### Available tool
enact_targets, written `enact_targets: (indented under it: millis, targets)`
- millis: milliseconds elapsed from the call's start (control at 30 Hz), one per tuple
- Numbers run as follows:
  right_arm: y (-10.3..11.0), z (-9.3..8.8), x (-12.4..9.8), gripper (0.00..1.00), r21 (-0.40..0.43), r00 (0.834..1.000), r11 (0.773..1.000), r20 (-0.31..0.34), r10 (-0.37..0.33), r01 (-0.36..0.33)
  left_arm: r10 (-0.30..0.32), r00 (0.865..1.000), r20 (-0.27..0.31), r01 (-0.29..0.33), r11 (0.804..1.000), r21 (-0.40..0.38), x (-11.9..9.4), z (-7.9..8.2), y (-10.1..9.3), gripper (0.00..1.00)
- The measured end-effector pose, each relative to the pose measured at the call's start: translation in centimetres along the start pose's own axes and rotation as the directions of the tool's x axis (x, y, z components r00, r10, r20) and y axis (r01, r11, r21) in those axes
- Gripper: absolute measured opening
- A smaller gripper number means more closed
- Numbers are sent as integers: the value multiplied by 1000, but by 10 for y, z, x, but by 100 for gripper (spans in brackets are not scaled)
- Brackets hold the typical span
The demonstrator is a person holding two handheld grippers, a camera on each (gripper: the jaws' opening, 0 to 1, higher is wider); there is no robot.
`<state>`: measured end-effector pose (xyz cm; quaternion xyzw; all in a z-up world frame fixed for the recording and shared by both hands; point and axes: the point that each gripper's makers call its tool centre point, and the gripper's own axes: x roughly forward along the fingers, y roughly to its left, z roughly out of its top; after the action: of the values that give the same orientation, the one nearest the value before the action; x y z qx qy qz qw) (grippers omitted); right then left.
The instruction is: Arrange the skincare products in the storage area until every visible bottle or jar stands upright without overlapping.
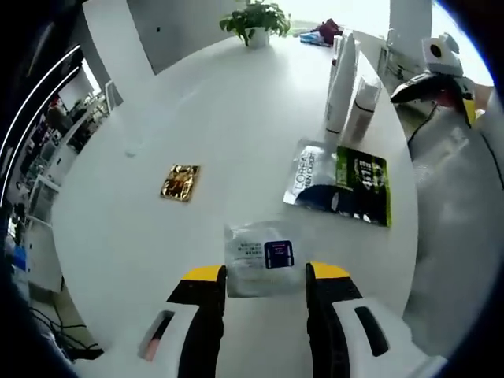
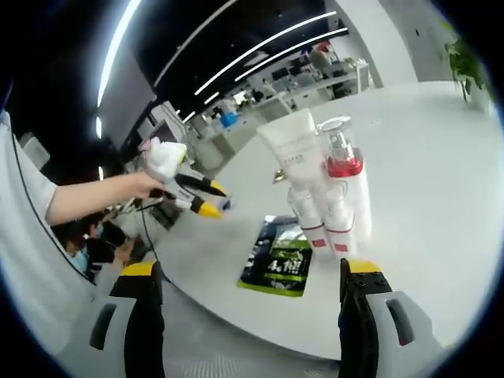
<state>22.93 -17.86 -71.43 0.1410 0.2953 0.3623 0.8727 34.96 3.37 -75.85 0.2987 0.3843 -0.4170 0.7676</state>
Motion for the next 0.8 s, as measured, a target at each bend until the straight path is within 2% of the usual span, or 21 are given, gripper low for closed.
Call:
enact_targets:
  millis: [200,267,333,433,633,800]
  targets:
    - [7,-1,1,91,-17,1000,999,-8,27,-28,1,998,55,-3,1000,29,-14,20,-20,45]
    - [9,-1,0,90,-18,999,999,-10,35,-35,2,998,70,-4,999,34,-16,21,-22,45]
    - [13,-1,0,88,-16,999,999,-11,49,-49,4,997,83,-7,999,41,-27,28,-33,45]
    - [16,-2,0,87,-25,998,998,-16,60,-60,10,996,89,-16,998,60,-29,28,-38,45]
    - [22,-2,-1,85,-34,996,996,-18,84,-85,31,995,91,-39,995,87,-39,36,-61,45]
    - [26,-3,-1,77,-24,995,995,-24,101,-101,23,994,104,-33,995,90,-44,39,-76,45]
